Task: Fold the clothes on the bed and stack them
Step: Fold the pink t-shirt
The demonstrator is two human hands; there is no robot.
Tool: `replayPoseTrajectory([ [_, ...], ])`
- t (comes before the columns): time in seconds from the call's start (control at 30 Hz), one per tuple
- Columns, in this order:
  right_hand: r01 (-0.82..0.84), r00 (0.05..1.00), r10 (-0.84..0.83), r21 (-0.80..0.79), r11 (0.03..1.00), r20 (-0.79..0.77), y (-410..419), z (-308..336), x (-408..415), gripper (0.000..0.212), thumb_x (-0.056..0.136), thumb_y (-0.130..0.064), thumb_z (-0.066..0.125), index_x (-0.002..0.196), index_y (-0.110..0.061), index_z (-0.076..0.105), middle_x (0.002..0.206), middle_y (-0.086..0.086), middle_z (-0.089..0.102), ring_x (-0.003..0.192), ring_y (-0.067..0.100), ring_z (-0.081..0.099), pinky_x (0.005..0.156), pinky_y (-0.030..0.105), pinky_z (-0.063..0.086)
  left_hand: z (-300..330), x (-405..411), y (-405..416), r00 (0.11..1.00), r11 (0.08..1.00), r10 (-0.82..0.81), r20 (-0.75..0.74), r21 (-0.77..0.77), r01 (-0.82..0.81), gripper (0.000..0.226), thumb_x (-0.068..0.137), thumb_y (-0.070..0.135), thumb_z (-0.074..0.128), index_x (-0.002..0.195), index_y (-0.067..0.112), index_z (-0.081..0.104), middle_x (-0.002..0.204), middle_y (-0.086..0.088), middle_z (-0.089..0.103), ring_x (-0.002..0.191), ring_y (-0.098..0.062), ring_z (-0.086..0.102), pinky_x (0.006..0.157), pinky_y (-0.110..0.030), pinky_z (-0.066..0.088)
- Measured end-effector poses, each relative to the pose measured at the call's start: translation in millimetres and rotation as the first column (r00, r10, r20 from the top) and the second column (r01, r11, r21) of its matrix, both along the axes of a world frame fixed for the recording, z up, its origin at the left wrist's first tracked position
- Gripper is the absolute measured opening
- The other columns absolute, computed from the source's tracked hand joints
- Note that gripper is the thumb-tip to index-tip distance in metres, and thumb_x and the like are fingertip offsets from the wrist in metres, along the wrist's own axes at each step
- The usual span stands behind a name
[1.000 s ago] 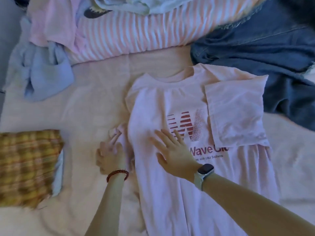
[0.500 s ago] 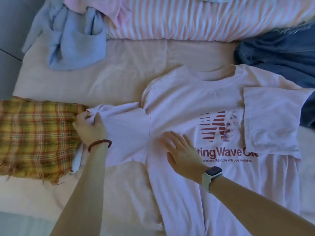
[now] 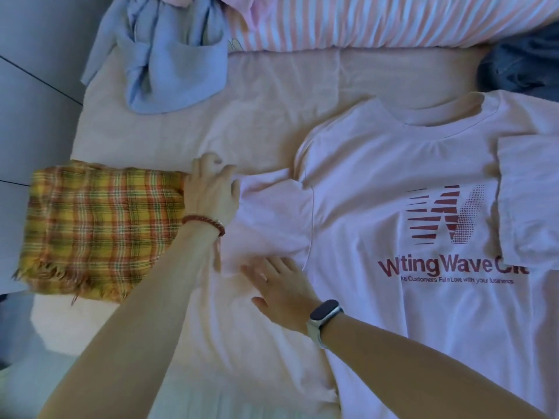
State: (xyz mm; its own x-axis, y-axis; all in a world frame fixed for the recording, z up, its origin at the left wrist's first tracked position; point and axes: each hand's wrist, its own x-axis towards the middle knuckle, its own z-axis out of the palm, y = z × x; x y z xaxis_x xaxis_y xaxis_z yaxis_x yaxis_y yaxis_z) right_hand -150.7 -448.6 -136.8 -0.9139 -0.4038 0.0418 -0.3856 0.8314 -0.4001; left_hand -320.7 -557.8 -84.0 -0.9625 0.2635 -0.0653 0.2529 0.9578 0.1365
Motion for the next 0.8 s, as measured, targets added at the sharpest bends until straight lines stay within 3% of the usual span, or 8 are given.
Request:
replayPoseTrajectory([
  [0.07,0.079,0.996,-0.082,0.079,0.994,0.037,-12.4,-2.4,-4.9,0.064,0.053,-0.054,0.076,0.108,-0.024,0.064,0.096,-0.003,0.059,0.085,0.021,0.051,0.068,0.031,0.044,-8.4,-11.2,-4.0,0.974,0.976,-0.131,0.184,-0.147,0.159,0.045,0.09,0.015,0.052,0.135,0.012,0.045,0.14,-0.015,0.038,0.129,-0.033,0.032,0.097,-0.045,0.035],
  [0.17,0.161,0.987,-0.158,0.067,0.985,-0.038,-26.6,-7.9,-9.9,0.051,0.055,-0.043,0.073,0.101,-0.023,0.063,0.088,-0.002,0.055,0.077,0.021,0.044,0.064,0.032,0.033,-17.4,-19.9,-6.7,0.929,0.957,-0.025,0.368,-0.26,0.129,0.06,0.092,0.019,0.052,0.144,0.011,0.023,0.14,-0.015,0.038,0.13,-0.03,0.033,0.1,-0.041,0.032],
  [0.3,0.202,0.972,-0.2,0.0,0.979,-0.122,-33.0,-18.7,-25.0,0.026,0.056,-0.021,0.078,0.077,-0.021,0.064,0.072,-0.001,0.055,0.061,0.022,0.05,0.061,0.032,0.034,-15.8,-22.2,-7.1,0.969,0.956,-0.016,0.248,-0.28,0.087,0.034,0.091,0.024,0.053,0.12,0.007,0.053,0.122,-0.016,0.051,0.116,-0.032,0.045,0.092,-0.039,0.033],
  [0.43,0.246,0.958,-0.268,-0.194,0.95,-0.097,-25.5,-1.7,-29.6,0.003,0.07,-0.018,0.059,0.069,-0.016,0.061,0.064,0.002,0.054,0.057,0.025,0.052,0.053,0.029,0.034,0.3,-25.4,-9.3,0.953,0.999,0.038,0.302,0.017,-0.045,0.016,0.085,0.022,0.058,0.077,0.009,0.055,0.09,-0.016,0.057,0.08,-0.032,0.05,0.065,-0.032,0.032],
  [0.53,0.404,0.909,-0.412,-0.373,0.835,0.061,-6.3,33.5,-21.3,0.013,0.076,-0.017,0.044,0.083,-0.015,0.055,0.066,-0.002,0.057,0.059,0.017,0.052,0.057,0.025,0.031,20.0,-27.7,-12.8,0.888,0.958,0.111,0.446,0.19,-0.215,0.031,0.082,0.024,0.064,0.063,0.013,0.043,0.066,-0.008,0.047,0.07,-0.026,0.042,0.055,-0.033,0.027],
  [0.63,0.54,0.842,-0.454,-0.471,0.697,0.293,15.7,64.9,-4.0,0.021,0.077,-0.021,0.042,0.097,-0.028,0.047,0.081,-0.013,0.061,0.07,0.011,0.052,0.06,0.016,0.034,40.8,-26.5,-9.4,0.838,0.857,0.144,0.526,0.358,-0.372,0.016,0.081,0.023,0.067,0.079,0.01,0.057,0.08,-0.005,0.055,0.078,-0.021,0.05,0.058,-0.021,0.036],
  [0.73,0.663,0.746,-0.461,-0.468,0.584,0.481,31.0,82.9,13.3,0.015,0.077,-0.045,0.04,0.085,-0.033,0.045,0.07,-0.018,0.057,0.069,0.005,0.053,0.059,0.013,0.037,58.9,-21.9,9.7,0.783,0.631,0.175,0.596,0.543,-0.554,0.012,0.084,0.01,0.065,0.095,0.01,0.06,0.1,-0.005,0.058,0.085,-0.012,0.054,0.06,-0.01,0.042],
  [0.8,0.743,0.669,-0.506,-0.517,0.425,0.544,44.6,91.3,19.6,0.015,0.082,-0.044,0.047,0.076,-0.031,0.043,0.065,-0.017,0.054,0.062,0.002,0.052,0.053,0.011,0.037,70.4,-16.2,34.0,0.795,0.581,0.143,0.59,0.6,-0.55,0.006,0.085,0.009,0.063,0.09,0.012,0.062,0.093,-0.003,0.059,0.076,-0.002,0.053,0.055,-0.004,0.041],
])
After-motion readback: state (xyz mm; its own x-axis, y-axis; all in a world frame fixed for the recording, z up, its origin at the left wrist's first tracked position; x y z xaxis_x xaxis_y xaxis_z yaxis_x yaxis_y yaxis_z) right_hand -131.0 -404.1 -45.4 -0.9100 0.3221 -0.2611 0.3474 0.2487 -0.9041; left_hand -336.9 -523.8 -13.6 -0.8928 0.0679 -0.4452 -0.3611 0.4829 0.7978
